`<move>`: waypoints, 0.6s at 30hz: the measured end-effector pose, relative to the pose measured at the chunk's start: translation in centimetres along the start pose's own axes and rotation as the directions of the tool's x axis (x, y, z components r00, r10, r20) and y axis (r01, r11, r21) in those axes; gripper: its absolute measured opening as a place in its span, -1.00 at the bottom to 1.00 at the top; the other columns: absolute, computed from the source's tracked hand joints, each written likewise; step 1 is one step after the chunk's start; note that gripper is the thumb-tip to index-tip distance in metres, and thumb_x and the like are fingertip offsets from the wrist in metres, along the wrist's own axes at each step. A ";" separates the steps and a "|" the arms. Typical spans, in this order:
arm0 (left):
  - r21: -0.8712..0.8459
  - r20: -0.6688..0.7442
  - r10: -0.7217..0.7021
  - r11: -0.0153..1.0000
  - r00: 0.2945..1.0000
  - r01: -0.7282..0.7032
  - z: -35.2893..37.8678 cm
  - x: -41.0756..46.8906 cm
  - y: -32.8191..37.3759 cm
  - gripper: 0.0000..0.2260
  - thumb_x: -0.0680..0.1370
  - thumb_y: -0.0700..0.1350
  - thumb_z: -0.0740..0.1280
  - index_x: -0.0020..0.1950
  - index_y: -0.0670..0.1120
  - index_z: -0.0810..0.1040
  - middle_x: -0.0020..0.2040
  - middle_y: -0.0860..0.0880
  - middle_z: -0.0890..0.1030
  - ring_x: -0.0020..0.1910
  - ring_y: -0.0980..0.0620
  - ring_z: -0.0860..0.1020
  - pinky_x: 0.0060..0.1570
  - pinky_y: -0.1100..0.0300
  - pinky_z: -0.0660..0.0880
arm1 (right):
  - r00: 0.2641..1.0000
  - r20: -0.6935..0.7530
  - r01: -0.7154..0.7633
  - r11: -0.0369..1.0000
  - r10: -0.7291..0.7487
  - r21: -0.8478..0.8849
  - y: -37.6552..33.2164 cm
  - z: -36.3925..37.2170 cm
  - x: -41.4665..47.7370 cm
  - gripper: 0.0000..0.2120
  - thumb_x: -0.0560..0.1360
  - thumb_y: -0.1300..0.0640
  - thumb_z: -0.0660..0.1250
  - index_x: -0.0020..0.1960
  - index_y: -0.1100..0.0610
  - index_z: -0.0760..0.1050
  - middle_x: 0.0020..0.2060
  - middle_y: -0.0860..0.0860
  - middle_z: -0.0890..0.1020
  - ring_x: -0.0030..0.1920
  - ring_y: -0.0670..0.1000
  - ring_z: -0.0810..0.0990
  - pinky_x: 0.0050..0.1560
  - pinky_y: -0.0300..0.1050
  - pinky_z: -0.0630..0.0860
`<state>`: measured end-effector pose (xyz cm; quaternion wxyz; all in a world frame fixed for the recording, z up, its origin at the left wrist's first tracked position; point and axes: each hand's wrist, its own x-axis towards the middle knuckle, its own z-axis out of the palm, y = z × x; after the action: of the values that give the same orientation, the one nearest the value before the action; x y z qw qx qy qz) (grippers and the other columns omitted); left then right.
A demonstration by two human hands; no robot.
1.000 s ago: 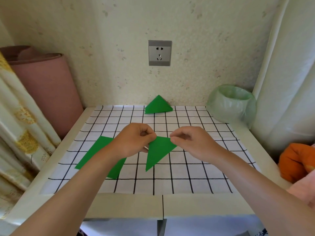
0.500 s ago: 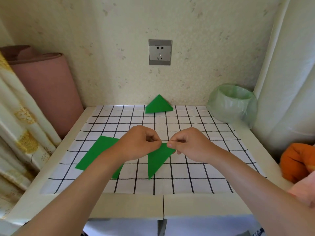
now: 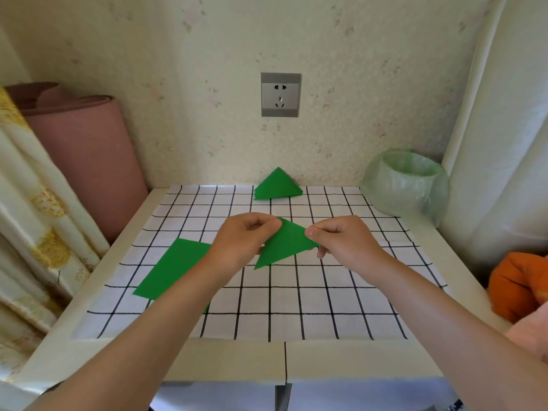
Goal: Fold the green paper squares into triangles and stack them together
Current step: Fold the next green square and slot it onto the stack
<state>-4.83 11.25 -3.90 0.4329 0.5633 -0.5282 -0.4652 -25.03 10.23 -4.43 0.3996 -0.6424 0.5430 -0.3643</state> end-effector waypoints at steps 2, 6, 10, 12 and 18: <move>0.016 -0.101 0.004 1.000 0.995 -0.003 0.6 0.0 0.0 -0.92 0.54 -0.07 0.40 -0.09 0.02 0.69 -0.12 0.08 0.71 -0.15 0.17 0.63 -0.15 0.29 0.52 | 1.000 -0.012 -0.013 0.999 0.013 0.038 0.0 0.2 0.0 -0.86 0.54 0.14 0.40 -0.15 0.02 0.71 -0.28 -0.03 0.72 -0.37 -0.05 0.62 -0.16 0.00 0.48; 0.016 -0.130 -0.013 1.000 0.991 0.015 0.8 -0.1 -0.3 -0.89 0.53 -0.09 0.41 -0.18 0.01 0.70 -0.16 0.09 0.70 -0.18 0.15 0.62 -0.18 0.31 0.47 | 0.999 0.031 -0.036 0.999 0.037 -0.011 0.1 0.1 0.1 -0.88 0.53 0.10 0.40 -0.14 0.01 0.71 -0.20 0.04 0.73 -0.28 -0.03 0.65 -0.15 -0.11 0.48; 0.189 -0.053 0.059 0.981 0.997 -0.048 1.1 -0.5 -0.4 -0.91 0.52 -0.07 0.42 -0.13 0.00 0.72 -0.18 0.11 0.71 -0.16 0.18 0.65 -0.12 0.34 0.53 | 0.997 0.080 -0.008 0.999 0.011 -0.033 -0.1 0.5 0.0 -0.91 0.51 0.08 0.42 -0.10 -0.04 0.70 -0.20 -0.14 0.72 -0.11 -0.13 0.66 0.00 -0.22 0.54; 0.237 0.002 0.081 0.968 0.997 -0.079 1.4 -0.8 -0.3 -0.90 0.52 -0.07 0.41 -0.14 0.01 0.72 -0.21 0.11 0.71 -0.18 0.19 0.65 -0.12 0.34 0.55 | 0.997 0.069 0.043 0.999 -0.041 -0.022 -0.2 1.0 0.0 -0.93 0.50 0.07 0.43 -0.11 -0.04 0.70 -0.22 -0.14 0.71 -0.14 -0.13 0.66 -0.06 -0.25 0.55; 0.291 0.066 0.084 0.951 0.994 -0.100 1.6 -1.1 -0.1 -0.89 0.51 -0.09 0.40 -0.18 0.00 0.72 -0.24 0.03 0.71 -0.17 0.04 0.66 -0.07 0.17 0.58 | 0.996 0.027 0.090 0.996 -0.089 -0.017 -0.4 1.2 0.0 -0.91 0.47 0.12 0.47 -0.18 -0.03 0.70 -0.28 -0.11 0.71 -0.22 -0.14 0.67 -0.17 -0.30 0.57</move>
<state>-6.42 12.37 -4.24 0.3513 0.5837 -0.6284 -0.3755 -23.81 10.45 -4.54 0.3842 -0.6744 0.5117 -0.3684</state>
